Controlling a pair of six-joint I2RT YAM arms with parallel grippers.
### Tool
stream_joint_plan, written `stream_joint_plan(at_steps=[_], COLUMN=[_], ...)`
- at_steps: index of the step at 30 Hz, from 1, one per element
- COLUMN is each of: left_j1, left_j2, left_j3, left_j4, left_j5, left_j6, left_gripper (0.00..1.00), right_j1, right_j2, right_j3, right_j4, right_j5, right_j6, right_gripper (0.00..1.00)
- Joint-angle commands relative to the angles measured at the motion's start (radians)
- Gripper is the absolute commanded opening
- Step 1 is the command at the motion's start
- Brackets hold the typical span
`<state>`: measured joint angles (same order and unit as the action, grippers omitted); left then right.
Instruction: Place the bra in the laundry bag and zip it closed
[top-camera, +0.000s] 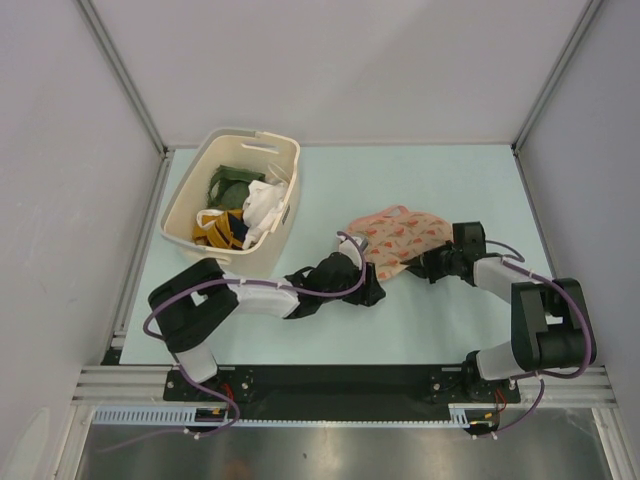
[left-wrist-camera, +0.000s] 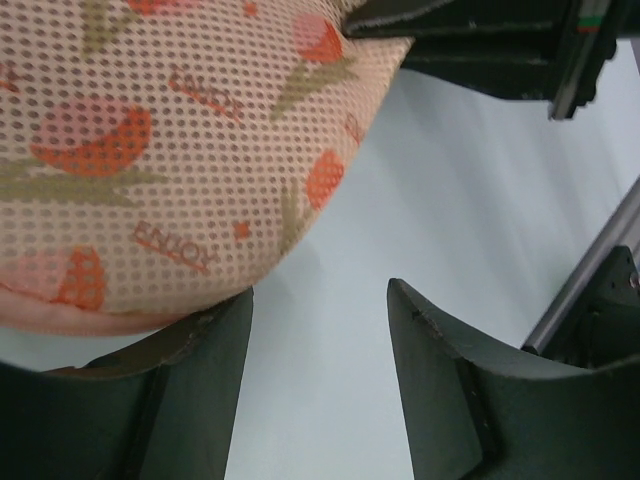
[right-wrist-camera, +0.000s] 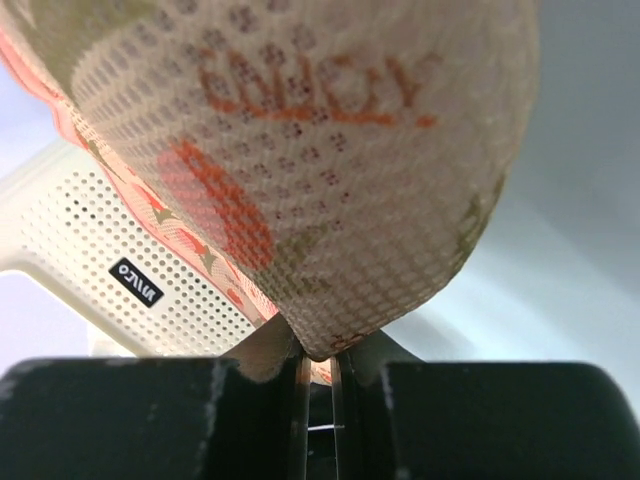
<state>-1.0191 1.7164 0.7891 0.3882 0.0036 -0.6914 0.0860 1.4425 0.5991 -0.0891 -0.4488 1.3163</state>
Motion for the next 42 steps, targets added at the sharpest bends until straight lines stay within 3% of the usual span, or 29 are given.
stream_joint_plan(at_steps=[1,10,17,27,33,39,42], left_j1=[-0.004,-0.003,-0.003,-0.003,-0.003,-0.001,-0.001], left_j2=[0.035,0.077,0.107,0.130,0.138,0.135,0.143], left_j3=[0.061,0.084,0.117,0.145,0.157,0.165,0.182], left_j4=[0.014,-0.003,-0.017,-0.023,-0.029,-0.066,-0.106], left_j5=[-0.094,-0.169,-0.206,-0.261,-0.312,-0.347,-0.343], left_j6=[0.007,0.013,0.024,0.039,0.065,0.066,0.075], left_gripper=[0.62,0.59,0.47,0.43,0.32,0.00,0.00], right_j1=[0.014,0.021,0.027,0.041,0.054,0.061,0.061], right_j2=[-0.028,-0.031,-0.033,-0.017,-0.007,-0.007,-0.004], right_j3=[0.048,0.048,0.038,0.021,0.021,0.036,0.041], right_j4=[-0.113,-0.118,-0.107,-0.083,-0.077,-0.090,-0.089], right_j5=[0.022,0.025,0.013,0.001,-0.004,0.001,0.004], right_j6=[0.077,0.126,0.149,0.175,0.182,0.173,0.167], right_gripper=[0.13,0.13,0.13,0.13,0.13,0.12,0.12])
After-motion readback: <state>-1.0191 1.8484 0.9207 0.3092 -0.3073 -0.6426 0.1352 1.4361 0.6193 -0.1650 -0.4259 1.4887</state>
